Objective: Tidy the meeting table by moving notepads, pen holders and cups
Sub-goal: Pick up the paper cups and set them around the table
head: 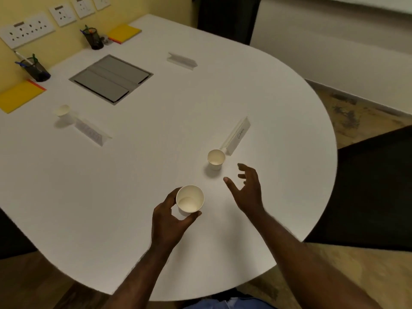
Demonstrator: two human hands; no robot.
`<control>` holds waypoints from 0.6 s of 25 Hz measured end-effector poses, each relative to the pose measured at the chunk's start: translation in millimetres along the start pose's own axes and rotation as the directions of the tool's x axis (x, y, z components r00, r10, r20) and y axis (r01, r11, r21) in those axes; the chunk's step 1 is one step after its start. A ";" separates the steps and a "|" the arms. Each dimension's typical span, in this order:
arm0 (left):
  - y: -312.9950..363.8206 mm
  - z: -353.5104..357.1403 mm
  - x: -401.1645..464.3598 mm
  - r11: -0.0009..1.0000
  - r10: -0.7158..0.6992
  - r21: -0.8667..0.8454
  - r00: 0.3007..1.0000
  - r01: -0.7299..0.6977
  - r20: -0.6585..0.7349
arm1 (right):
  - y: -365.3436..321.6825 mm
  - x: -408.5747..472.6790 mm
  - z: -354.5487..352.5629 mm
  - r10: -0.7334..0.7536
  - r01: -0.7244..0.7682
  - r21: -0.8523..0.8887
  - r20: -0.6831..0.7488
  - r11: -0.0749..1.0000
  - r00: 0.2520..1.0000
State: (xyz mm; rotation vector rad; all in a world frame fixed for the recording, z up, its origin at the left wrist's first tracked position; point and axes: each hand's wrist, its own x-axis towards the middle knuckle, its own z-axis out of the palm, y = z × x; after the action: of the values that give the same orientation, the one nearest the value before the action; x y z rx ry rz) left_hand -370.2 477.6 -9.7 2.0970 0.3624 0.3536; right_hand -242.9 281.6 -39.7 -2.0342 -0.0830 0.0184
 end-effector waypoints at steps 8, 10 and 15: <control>31.2 24.3 -31.8 0.963 0.262 -0.149 0.917 -0.226 0.300 | -41.4 -136.7 -46.6 -0.026 0.026 -0.002 0.025 1.000 0.999; 44.6 38.5 -48.2 0.942 0.328 -0.202 0.870 -0.269 0.368 | -38.5 -164.1 -58.7 0.009 -0.010 -0.050 -0.023 0.999 1.000; 82.9 84.3 -83.3 0.895 0.441 -0.310 0.731 -0.320 0.521 | -20.2 -216.6 -107.5 0.117 -0.130 -0.033 -0.256 0.991 0.959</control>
State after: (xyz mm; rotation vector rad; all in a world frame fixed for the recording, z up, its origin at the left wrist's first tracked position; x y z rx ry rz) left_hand -403.9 338.2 8.9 1.9498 -0.4694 -0.0345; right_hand -454.7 180.1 21.4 -2.0715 0.2071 -0.1674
